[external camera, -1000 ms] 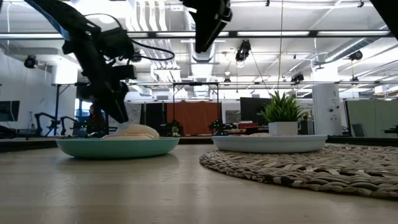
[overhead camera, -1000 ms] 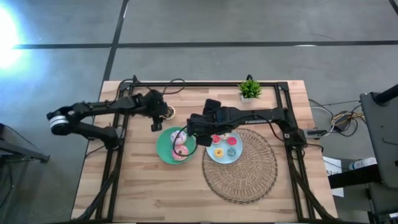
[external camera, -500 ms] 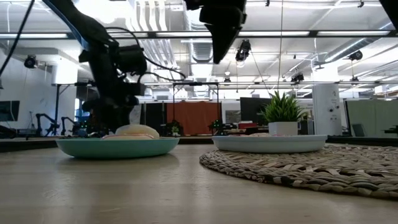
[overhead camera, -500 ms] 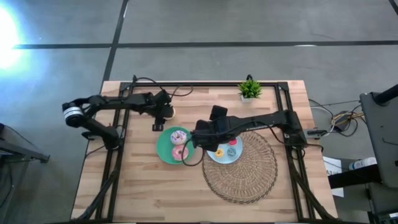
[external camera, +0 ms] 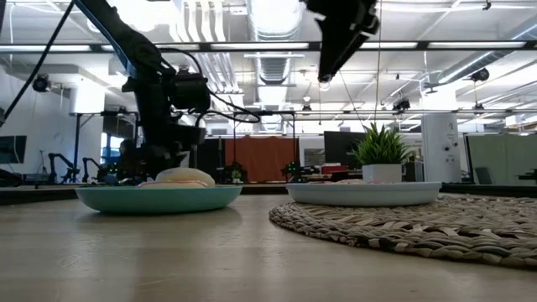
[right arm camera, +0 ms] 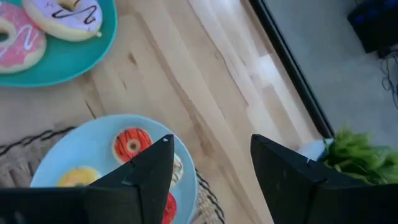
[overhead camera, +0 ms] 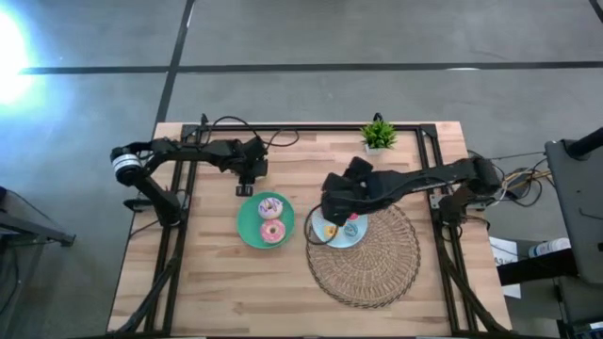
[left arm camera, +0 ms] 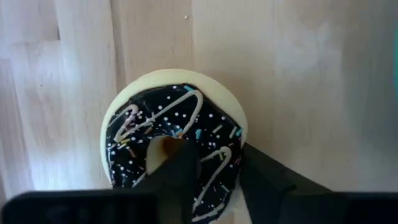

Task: Pick & Place donuts
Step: Put the large black donut on the green plate

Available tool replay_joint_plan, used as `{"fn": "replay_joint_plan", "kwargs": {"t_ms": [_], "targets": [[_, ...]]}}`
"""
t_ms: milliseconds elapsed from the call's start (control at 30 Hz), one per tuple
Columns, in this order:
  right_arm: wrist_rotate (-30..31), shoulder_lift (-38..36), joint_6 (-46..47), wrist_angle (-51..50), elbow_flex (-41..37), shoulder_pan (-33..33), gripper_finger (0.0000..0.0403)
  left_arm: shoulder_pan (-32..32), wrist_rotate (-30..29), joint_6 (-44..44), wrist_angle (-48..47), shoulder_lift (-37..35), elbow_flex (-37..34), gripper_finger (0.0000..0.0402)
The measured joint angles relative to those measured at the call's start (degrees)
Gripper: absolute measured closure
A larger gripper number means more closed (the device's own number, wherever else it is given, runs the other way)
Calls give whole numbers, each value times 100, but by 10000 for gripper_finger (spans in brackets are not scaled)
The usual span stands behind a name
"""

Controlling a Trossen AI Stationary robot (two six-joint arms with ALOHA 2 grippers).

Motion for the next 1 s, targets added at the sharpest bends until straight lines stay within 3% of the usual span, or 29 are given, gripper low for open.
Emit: {"fn": "replay_joint_plan", "kwargs": {"t_ms": [200,433,567,667,833,1000], "targets": [[13,-444,230,321,-593,153,197,3,-237,-316,-111,-142,-23,388],[133,-546,90,507,-862,154,197,-369,-375,-1370,-1017,-1352,1,399],[146,-538,-257,681,-866,152,197,-1323,-255,-2310,-1233,-2391,24,400],[144,-538,-508,929,-868,137,197,-2358,1,-3097,-1227,-2749,20,400],[141,-535,-798,1318,-868,82,197,-4092,-680,-4520,-1168,-2585,-7,401],[97,-535,-873,1499,-866,95,197,-5017,-1429,-5609,-1025,-2129,-138,401]]}}
